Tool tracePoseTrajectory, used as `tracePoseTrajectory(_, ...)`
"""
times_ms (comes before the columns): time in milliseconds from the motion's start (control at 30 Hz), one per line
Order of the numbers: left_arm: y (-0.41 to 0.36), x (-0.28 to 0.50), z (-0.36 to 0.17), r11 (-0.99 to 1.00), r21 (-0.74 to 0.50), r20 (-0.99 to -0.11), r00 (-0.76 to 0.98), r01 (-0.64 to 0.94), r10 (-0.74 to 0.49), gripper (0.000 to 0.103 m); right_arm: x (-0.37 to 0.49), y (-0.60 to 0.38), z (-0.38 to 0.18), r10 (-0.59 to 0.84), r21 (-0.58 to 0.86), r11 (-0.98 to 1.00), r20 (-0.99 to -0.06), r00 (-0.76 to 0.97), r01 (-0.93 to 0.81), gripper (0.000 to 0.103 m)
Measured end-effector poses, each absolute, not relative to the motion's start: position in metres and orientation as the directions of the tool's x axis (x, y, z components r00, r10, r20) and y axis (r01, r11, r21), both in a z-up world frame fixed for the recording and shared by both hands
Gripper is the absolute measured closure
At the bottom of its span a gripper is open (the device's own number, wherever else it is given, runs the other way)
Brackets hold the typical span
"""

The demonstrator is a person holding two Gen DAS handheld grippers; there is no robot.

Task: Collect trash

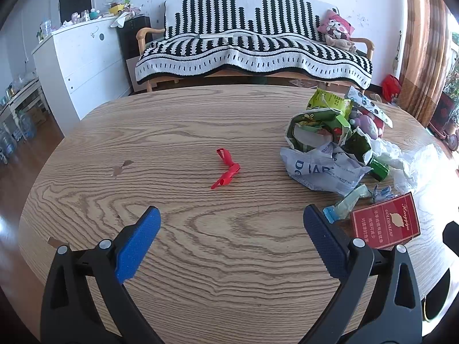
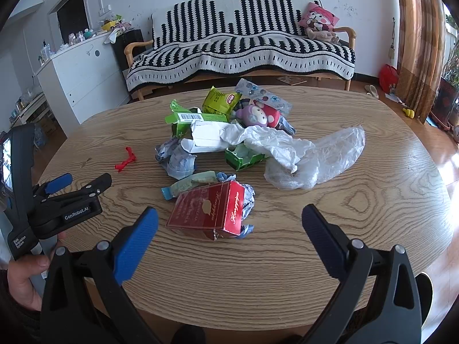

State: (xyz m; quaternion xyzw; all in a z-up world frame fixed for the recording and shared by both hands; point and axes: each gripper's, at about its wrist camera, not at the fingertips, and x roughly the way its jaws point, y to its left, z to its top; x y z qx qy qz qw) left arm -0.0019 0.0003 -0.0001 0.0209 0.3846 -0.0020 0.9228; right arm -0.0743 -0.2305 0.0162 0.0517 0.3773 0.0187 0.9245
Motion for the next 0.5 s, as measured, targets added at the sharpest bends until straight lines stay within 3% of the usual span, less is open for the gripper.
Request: tracePoseTrajectory(500,0.0001,-0.0007,-0.0021,0.999,0.035,-0.713,0.701,0.016,0.014,0.006,-0.0738,-0.2304,0.0159,0.071,0.106,0.994,-0.698,0.713,0.005,0.006)
